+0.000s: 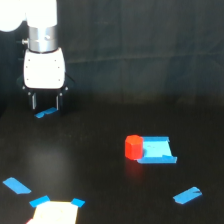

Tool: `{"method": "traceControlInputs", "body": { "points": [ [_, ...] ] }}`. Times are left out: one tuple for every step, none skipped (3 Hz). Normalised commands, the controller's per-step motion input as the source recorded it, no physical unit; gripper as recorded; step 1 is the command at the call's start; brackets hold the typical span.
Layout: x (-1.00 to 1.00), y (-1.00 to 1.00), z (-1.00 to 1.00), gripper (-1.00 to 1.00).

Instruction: Pick up the red object from the table

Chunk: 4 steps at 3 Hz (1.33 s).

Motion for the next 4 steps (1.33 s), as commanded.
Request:
{"method": "traceControlInputs", "body": {
  "points": [
    [0.95, -0.93, -0.37, 1.00],
    [1.00, -1.00, -0.26, 1.00],
    [1.00, -0.86, 0.03, 1.00],
    [1.00, -1.00, -1.00, 1.00]
  ]
}}
